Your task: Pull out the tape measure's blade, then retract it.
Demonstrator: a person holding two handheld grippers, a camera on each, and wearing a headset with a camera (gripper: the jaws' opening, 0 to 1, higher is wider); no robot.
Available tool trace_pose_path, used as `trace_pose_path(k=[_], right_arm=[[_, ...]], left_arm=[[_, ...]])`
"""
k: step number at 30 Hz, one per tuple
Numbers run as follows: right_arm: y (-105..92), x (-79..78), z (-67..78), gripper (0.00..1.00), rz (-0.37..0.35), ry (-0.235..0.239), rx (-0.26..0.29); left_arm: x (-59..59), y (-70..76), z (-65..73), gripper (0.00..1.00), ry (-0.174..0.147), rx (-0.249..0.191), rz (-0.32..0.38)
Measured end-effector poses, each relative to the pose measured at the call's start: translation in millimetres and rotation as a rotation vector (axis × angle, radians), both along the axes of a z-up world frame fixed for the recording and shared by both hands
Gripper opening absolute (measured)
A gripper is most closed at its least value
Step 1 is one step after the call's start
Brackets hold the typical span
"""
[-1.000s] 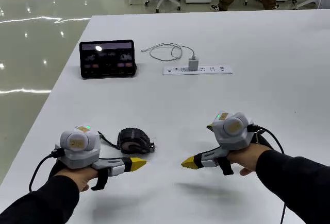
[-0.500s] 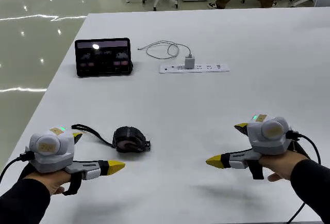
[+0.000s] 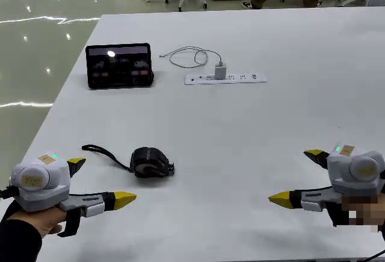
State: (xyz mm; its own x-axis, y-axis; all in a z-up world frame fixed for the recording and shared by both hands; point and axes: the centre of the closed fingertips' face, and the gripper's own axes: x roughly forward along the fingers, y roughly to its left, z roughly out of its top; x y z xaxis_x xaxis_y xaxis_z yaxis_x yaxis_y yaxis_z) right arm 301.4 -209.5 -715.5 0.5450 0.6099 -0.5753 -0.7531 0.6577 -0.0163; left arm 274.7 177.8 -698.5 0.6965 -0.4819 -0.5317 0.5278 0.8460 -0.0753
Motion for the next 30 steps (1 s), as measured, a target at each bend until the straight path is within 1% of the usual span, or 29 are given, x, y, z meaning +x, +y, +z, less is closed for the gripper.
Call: trace_pose_path(k=[1,3,4,5,6,7,10,12,14,16,17,18,19,22,24,26,28,30], right_arm=[[-4.4,-0.7,0.8,0.94,-0.006,-0.002,0.001],[-10.8,-7.0,2.3,0.98,0.023,-0.005,-0.016],[-14.3,-10.0,4.8,1.0,0.038,-0.022,-0.031],[-16.6,-10.7,6.5,1.0,0.039,-0.032,-0.035],[-19.1,-12.3,6.9,1.0,0.035,-0.027,-0.035],[-20.4,-15.5,8.2,1.0,0.031,-0.025,-0.036],[-26.4,-20.7,8.5,1.0,0.006,-0.019,-0.028],[-32.1,-24.7,6.0,1.0,-0.005,-0.013,-0.036],[-38.1,-26.9,5.4,1.0,-0.019,-0.009,-0.035],[-42.9,-27.0,6.4,1.0,-0.035,-0.009,-0.029],[-45.6,-26.9,6.9,1.0,-0.046,-0.006,-0.023],[-46.7,-27.1,7.1,1.0,-0.051,-0.005,-0.018],[-47.3,-27.7,6.6,1.0,-0.053,-0.004,-0.018],[-47.8,-29.5,4.9,1.0,-0.052,-0.002,-0.022],[-47.2,-30.9,3.9,1.0,-0.052,0.0,-0.021],[-47.2,-31.6,2.3,1.0,-0.053,0.003,-0.025],[-46.0,-32.4,2.5,1.0,-0.051,0.005,-0.024],[-45.3,-32.5,2.6,1.0,-0.05,0.005,-0.021]], left_arm=[[-1.8,1.4,-2.1,1.0,0.011,0.0,0.001],[-5.2,5.0,-4.9,1.0,0.014,0.004,0.006],[-7.4,6.5,-5.5,1.0,0.009,0.004,0.004],[-9.1,6.7,-6.0,1.0,0.013,-0.002,0.0],[-11.0,5.3,-5.3,1.0,0.012,-0.019,-0.008],[-11.0,6.9,-4.5,1.0,0.002,-0.02,-0.003],[-11.5,9.4,-3.3,1.0,-0.002,-0.006,-0.007],[-11.2,11.4,-0.7,1.0,-0.002,-0.007,-0.003],[-10.4,13.3,1.4,1.0,-0.008,-0.002,0.003],[-9.9,14.5,2.1,1.0,-0.005,-0.001,0.009],[-9.6,15.0,2.7,1.0,-0.005,0.007,0.011],[-9.7,17.0,2.5,1.0,-0.001,0.022,0.017],[-8.3,17.6,4.5,1.0,-0.01,0.03,0.016],[-6.5,16.1,8.8,1.0,-0.009,0.024,0.006],[-5.6,14.6,10.4,1.0,-0.002,0.011,-0.001],[-4.8,14.2,10.8,1.0,0.001,0.01,-0.002],[-3.3,16.0,11.2,1.0,0.001,0.012,0.009],[-2.7,17.5,10.2,1.0,0.01,0.005,0.018]])
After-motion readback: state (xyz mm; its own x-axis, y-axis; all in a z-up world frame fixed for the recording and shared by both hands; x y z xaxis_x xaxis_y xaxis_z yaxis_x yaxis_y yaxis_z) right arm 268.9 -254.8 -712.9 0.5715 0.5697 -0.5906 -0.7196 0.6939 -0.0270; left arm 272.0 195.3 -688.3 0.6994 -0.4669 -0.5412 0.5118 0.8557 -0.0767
